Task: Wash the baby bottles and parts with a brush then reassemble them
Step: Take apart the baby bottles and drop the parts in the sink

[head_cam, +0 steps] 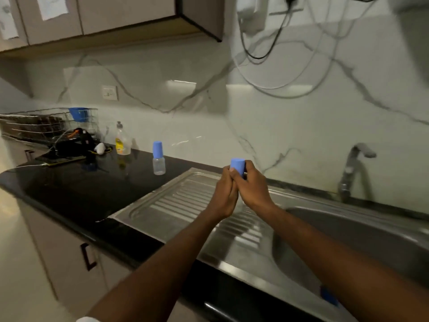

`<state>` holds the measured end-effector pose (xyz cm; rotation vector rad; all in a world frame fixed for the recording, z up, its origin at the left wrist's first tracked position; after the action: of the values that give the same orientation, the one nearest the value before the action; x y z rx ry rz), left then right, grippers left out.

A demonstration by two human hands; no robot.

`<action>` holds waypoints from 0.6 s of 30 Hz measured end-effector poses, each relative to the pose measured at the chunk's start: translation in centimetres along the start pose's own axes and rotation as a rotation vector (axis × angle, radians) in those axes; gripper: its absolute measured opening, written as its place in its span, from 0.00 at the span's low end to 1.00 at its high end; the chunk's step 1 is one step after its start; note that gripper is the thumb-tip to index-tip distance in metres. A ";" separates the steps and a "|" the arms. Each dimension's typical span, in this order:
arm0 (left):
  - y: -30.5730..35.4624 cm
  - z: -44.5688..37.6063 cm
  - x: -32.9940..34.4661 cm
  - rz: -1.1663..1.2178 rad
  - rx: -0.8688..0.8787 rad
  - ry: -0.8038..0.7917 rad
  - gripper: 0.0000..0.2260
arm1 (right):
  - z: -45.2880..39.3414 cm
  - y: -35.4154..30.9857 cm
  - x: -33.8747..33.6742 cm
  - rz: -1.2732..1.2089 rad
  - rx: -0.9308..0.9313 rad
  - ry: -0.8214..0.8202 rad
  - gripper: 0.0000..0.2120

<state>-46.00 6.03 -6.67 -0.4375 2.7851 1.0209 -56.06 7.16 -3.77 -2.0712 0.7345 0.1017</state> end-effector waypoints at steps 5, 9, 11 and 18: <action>6.0 2.5 10.8 0.087 -0.021 -0.119 0.05 | 2.4 4.8 -11.0 0.086 0.146 0.145 0.18; 9.0 4.4 17.6 0.125 0.033 -0.210 0.11 | 3.6 8.8 -17.9 0.204 0.157 0.187 0.17; 9.7 5.1 20.4 0.124 0.011 -0.265 0.13 | 4.3 11.2 -20.6 0.202 0.225 0.200 0.17; 8.1 8.7 26.8 0.079 0.033 -0.591 0.28 | 5.8 17.2 -26.2 0.149 0.304 0.268 0.19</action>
<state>-73.70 11.66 -14.53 -0.0078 2.2938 0.9286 -85.60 16.75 -10.97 -1.7565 1.0021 -0.1980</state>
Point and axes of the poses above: each hand's wrist, its own z-axis away from the middle knuckle, its own x-axis out of the palm, y = z × x, the point moved 7 cm from there along -z, towards the middle knuckle, and after that the axes turned 8 degrees about y, right-handed, at the moved point
